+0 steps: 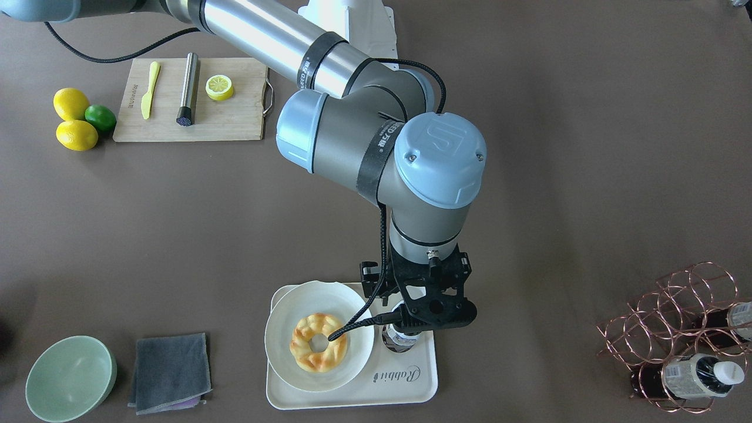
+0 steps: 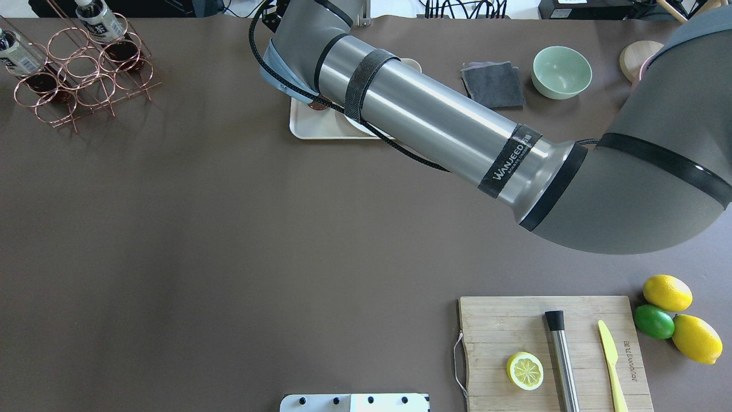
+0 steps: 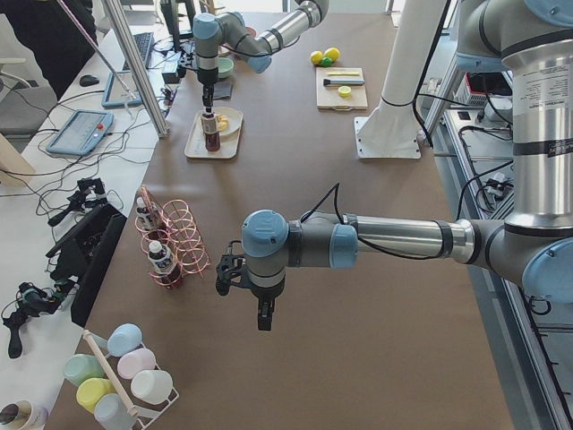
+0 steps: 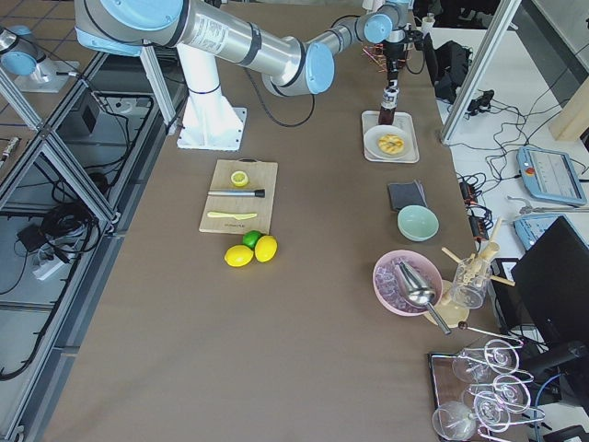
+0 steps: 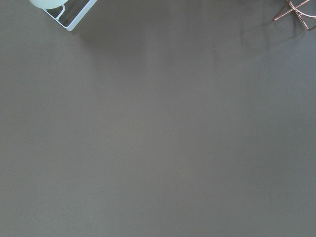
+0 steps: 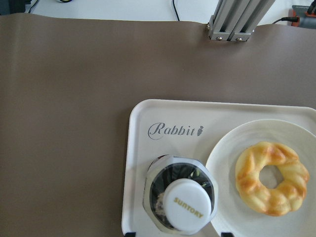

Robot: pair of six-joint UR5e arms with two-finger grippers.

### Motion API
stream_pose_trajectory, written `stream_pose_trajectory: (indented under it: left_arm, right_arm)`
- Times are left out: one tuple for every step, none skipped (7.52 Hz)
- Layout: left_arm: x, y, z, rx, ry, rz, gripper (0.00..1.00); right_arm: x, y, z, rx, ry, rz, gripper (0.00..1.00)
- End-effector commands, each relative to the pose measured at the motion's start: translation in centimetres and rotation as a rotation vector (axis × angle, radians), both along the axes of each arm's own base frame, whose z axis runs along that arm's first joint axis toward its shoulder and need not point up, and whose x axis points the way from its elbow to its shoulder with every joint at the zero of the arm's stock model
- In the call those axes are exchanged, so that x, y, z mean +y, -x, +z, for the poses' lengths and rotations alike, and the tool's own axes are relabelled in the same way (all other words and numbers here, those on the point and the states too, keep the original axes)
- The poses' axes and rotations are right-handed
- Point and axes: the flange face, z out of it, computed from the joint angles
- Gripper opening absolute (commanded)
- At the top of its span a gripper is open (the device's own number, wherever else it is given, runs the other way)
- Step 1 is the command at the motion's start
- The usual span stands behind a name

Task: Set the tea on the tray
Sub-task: 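Lower the bottle onto the tray beside the plate and release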

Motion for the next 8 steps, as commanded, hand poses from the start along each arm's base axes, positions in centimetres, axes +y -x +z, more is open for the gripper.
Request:
stream_pose_trajectory:
  left_arm:
    - [0.1,0.0,0.1,0.000,0.002,0.000,0.98]
    - [0.1,0.0,0.1,0.000,0.002,0.000,0.98]
    - [0.1,0.0,0.0,0.000,0.001,0.000,0.98]
    - [0.0,0.0,-0.1,0.000,-0.002,0.000,0.98]
    - [0.1,0.4,-0.2,0.001,-0.005,-0.008,0.98]
    - [0.2,0.7,-0.4,0.001,-0.008,-0.014,0.98]
    - [0.3,0.8,-0.2,0.001,-0.003,-0.020,0.98]
    - [0.2,0.9,-0.8,0.000,-0.021,-0.017,0.98]
  right_arm:
    - [0.1,0.0,-0.3,-0.003,-0.004,0.001,1.00]
    - [0.1,-0.2,-0.6,-0.007,-0.007,0.000,1.00]
    - [0.1,-0.8,-1.4,-0.019,-0.020,0.004,1.00]
    - [0.2,-2.1,-3.0,-0.042,-0.041,0.010,1.00]
    - [0.7,-3.3,-4.4,-0.041,-0.031,0.012,1.00]
    - [2.4,-5.4,-6.6,-0.033,-0.028,0.006,1.00]
    - [5.1,-6.9,-7.2,-0.005,0.026,-0.019,1.00]
    - [6.7,-9.0,-8.3,0.025,0.048,-0.027,1.00]
